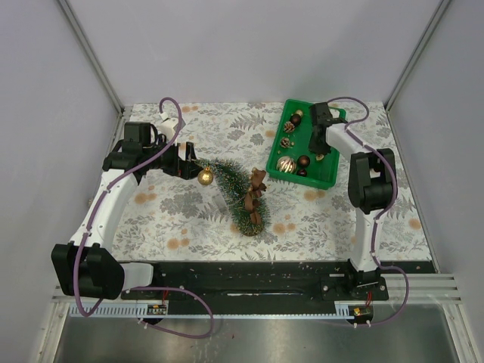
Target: Decorate the small christmas tree
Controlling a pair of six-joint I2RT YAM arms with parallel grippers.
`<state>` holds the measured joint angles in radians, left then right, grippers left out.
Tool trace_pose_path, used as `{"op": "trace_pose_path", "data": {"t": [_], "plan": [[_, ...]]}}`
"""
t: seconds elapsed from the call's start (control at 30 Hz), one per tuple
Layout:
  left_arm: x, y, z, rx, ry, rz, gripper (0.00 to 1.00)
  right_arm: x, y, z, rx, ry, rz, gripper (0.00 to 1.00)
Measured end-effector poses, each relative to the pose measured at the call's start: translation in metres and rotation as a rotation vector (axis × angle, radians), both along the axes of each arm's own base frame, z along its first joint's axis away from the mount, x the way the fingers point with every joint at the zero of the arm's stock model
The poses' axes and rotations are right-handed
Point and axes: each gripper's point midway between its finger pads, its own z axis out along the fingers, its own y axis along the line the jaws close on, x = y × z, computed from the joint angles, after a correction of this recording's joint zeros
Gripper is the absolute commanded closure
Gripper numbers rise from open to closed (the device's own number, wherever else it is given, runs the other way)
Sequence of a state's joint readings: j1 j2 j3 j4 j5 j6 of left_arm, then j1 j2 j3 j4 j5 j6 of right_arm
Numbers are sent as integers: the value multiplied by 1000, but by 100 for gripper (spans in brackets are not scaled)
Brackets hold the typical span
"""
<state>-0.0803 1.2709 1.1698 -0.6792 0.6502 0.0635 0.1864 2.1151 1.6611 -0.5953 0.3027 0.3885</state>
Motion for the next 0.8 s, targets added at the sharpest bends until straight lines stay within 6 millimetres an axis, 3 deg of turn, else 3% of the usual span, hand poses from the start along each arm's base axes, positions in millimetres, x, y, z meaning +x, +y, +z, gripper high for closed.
{"op": "trace_pose_path", "data": {"t": [0.3, 0.53, 0.63, 0.8], "plan": [[-1, 0, -1, 1, 4, 0, 1, -3, 41, -7, -32, 20, 124, 57], [-1, 0, -1, 1, 8, 0, 1, -11, 54, -7, -44, 39, 181, 54], [-1, 0, -1, 0, 8, 0, 1, -14, 53, 2, -44, 28, 183, 53], [-1, 0, -1, 0, 8, 0, 1, -11, 44, 40, -70, -53, 164, 47]]}}
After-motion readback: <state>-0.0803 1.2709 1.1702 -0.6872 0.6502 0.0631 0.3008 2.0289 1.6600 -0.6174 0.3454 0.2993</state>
